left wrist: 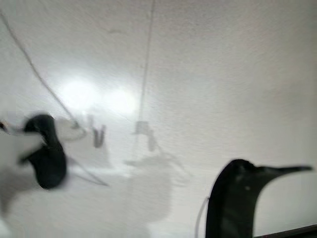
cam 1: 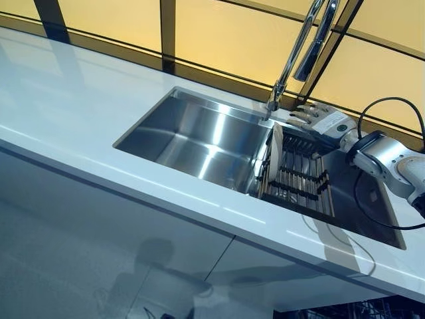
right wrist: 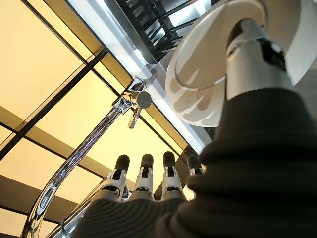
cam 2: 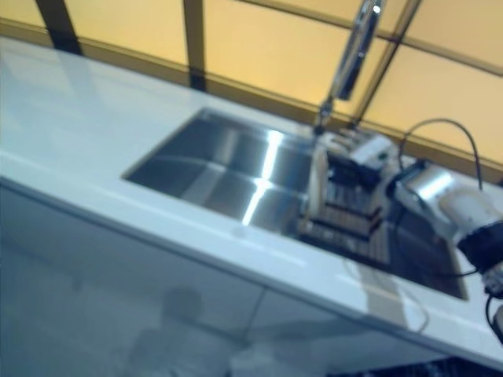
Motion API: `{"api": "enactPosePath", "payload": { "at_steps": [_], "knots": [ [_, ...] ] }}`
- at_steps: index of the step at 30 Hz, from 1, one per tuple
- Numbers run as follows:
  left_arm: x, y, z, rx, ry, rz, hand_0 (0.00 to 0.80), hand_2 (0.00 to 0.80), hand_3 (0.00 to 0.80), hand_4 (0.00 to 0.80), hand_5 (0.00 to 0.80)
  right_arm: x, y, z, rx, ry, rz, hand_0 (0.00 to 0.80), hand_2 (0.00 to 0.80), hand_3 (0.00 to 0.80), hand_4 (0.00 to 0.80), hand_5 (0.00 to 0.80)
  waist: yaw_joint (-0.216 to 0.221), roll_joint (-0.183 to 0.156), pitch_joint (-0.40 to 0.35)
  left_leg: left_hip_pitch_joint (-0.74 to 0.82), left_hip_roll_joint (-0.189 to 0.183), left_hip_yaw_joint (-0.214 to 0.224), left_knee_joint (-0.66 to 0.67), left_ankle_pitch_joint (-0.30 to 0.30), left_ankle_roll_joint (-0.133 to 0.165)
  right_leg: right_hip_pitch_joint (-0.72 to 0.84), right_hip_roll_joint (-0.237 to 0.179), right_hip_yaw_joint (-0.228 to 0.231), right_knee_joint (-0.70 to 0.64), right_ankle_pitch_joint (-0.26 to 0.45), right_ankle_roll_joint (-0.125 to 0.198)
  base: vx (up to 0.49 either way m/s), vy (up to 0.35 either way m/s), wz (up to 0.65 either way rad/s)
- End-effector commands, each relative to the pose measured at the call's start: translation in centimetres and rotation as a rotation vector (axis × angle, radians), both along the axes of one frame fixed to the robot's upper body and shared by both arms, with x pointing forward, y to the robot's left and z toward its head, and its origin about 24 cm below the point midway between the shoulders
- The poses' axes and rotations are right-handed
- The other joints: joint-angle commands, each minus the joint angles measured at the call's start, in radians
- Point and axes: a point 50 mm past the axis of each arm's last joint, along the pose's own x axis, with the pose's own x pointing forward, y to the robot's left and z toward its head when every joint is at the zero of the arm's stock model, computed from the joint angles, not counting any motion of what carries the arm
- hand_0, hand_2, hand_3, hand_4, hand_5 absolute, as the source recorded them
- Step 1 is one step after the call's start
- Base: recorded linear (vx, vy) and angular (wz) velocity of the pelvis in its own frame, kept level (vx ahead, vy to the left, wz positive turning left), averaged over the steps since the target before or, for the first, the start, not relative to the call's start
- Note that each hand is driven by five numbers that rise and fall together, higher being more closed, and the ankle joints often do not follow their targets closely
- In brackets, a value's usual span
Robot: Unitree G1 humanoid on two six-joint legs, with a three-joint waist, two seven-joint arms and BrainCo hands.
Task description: Take plates into dishwasher
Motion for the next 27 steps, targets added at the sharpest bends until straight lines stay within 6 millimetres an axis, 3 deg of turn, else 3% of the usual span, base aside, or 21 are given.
{"api": "enactPosePath", "payload": {
  "at_steps": [1, 27],
  "knots": [
    [0.4, 0.5, 0.4, 0.024, -0.016, -0.042, 0.0, 0.0, 0.0, 0.0, 0.0, -0.7, 0.4, 3.0, 0.037, -0.1, 0.019, 0.0, 0.0, 0.0, 0.0, 0.0, 0.031, -0.001, -0.009, 0.063, 0.008, 0.006, 0.019, -0.144, 0.03, -0.083, -0.031, 0.0, 0.081, 0.014, 0.085, 0.014, -0.008, 0.03],
    [0.1, 0.0, 0.2, 0.018, -0.013, -0.064, 0.0, 0.0, 0.0, 0.0, 0.0, -0.8, 0.7, 4.3, 0.053, -0.17, 0.008, 0.0, 0.0, 0.0, 0.0, 0.0, 0.043, 0.011, -0.002, 0.058, 0.002, -0.003, 0.009, -0.137, 0.021, -0.065, -0.029, -0.013, 0.058, 0.007, 0.078, 0.004, 0.001, 0.02]
  ]
}}
